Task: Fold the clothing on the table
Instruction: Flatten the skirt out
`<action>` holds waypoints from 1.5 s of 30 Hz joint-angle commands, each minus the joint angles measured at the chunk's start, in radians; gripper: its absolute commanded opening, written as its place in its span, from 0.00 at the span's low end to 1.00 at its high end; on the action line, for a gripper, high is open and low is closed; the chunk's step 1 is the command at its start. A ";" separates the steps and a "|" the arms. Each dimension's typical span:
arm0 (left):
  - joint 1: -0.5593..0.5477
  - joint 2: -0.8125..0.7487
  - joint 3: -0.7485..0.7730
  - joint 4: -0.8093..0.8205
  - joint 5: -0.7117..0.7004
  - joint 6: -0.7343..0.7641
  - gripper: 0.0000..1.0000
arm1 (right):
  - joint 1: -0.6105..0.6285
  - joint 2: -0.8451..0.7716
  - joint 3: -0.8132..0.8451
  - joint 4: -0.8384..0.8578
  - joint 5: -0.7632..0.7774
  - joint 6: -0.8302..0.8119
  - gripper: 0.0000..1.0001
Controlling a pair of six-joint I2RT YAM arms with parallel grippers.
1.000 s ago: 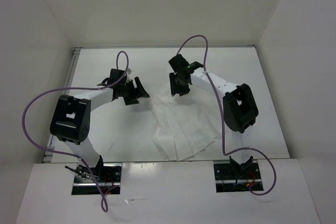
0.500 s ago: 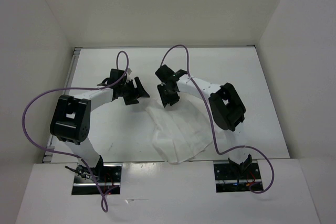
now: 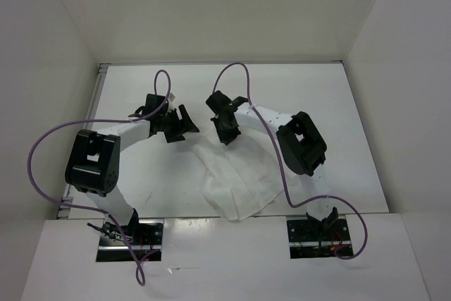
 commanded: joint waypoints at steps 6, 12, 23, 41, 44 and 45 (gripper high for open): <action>0.016 -0.197 -0.135 0.038 -0.092 -0.106 0.68 | -0.032 -0.042 0.066 -0.022 0.256 0.039 0.00; -0.046 -0.293 -0.256 0.060 -0.171 -0.260 0.56 | -0.072 0.017 0.078 -0.003 0.219 0.077 0.00; -0.079 -0.201 -0.258 0.009 -0.304 -0.384 0.49 | -0.072 0.017 0.069 -0.003 0.190 0.077 0.00; -0.089 -0.070 -0.210 0.030 -0.330 -0.409 0.41 | -0.081 0.008 0.060 -0.003 0.190 0.077 0.00; -0.089 -0.043 -0.210 0.072 -0.319 -0.430 0.41 | -0.081 0.008 0.060 -0.013 0.190 0.077 0.00; -0.089 -0.043 -0.210 0.072 -0.319 -0.430 0.41 | -0.081 0.008 0.060 -0.013 0.190 0.077 0.00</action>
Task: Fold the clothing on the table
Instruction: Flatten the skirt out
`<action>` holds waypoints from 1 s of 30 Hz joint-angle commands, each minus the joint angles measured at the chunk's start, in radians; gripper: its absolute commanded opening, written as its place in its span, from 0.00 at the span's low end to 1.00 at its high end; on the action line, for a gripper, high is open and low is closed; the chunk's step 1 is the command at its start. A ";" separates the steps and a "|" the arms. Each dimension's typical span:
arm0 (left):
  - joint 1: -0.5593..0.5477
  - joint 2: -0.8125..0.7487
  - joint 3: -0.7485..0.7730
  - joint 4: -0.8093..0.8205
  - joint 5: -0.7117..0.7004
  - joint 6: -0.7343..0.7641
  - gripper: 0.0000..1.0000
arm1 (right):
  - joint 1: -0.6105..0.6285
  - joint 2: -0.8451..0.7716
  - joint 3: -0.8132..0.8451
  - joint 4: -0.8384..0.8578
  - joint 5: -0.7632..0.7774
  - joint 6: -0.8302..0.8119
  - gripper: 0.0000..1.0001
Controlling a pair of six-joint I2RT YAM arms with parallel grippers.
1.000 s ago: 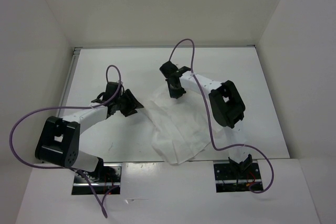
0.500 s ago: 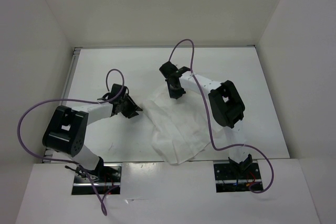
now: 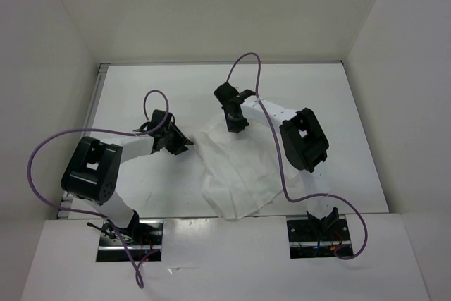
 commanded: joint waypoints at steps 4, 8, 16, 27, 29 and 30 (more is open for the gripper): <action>-0.005 0.040 -0.010 0.022 -0.053 -0.021 0.41 | -0.003 -0.011 0.016 -0.006 0.002 0.011 0.00; -0.005 0.076 0.008 0.045 -0.088 -0.041 0.41 | -0.003 -0.020 0.016 -0.006 -0.009 0.011 0.00; -0.005 0.230 0.085 0.131 -0.110 -0.096 0.36 | -0.003 -0.030 -0.027 0.015 -0.090 0.023 0.00; -0.079 0.330 0.266 0.001 -0.200 -0.042 0.13 | -0.003 -0.039 -0.072 0.035 -0.219 0.042 0.00; -0.090 0.342 0.303 -0.022 -0.225 -0.031 0.00 | -0.003 -0.049 -0.072 0.035 -0.219 0.042 0.00; -0.090 0.342 0.303 -0.022 -0.225 -0.031 0.00 | -0.003 -0.050 -0.072 0.035 -0.219 0.042 0.00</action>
